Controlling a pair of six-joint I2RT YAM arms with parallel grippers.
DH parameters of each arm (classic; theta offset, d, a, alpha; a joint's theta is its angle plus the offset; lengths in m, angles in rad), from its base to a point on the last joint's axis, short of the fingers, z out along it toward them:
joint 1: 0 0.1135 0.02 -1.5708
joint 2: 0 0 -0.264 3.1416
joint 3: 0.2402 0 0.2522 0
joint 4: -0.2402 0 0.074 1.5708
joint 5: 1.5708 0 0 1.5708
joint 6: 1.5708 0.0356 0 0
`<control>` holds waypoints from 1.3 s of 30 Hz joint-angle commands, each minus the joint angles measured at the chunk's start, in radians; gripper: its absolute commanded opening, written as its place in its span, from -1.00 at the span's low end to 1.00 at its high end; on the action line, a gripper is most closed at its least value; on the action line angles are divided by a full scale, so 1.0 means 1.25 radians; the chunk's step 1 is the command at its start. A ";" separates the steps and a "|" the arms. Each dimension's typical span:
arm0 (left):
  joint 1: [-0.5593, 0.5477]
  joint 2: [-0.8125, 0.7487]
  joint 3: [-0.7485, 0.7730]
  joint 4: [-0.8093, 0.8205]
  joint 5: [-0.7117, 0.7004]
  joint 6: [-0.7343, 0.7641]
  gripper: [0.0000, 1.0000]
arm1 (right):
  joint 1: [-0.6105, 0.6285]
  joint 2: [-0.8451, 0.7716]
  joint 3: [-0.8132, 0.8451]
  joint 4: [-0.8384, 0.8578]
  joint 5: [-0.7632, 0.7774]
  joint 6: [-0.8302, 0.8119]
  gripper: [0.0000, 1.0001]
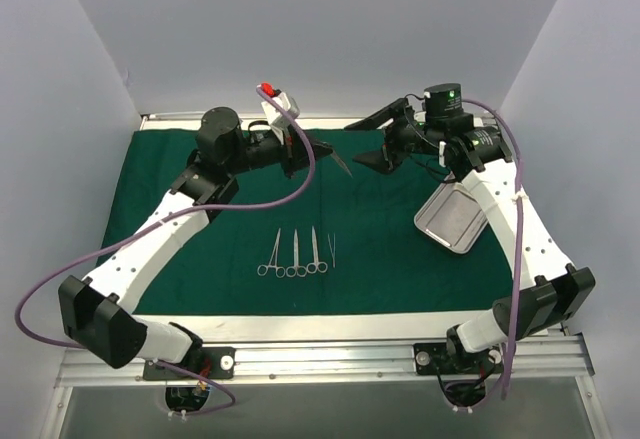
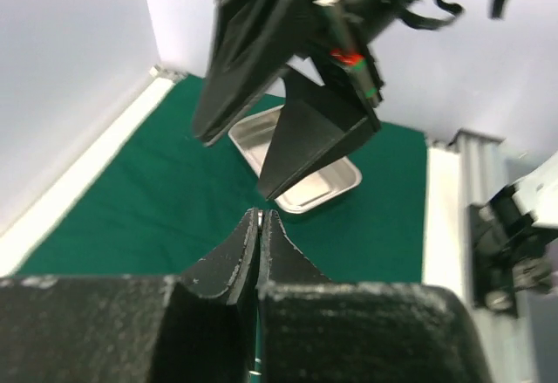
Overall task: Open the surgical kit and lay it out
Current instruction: Place the medical item in the surgical kit.
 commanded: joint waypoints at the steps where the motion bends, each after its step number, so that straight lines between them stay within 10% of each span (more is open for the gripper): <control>1: -0.007 -0.059 0.000 -0.047 -0.014 0.227 -0.95 | 0.005 -0.027 -0.010 0.049 -0.025 0.136 0.17; 39: -0.029 -0.117 -0.081 -0.047 0.051 0.523 -0.95 | 0.109 0.025 -0.071 0.137 -0.073 0.276 -0.27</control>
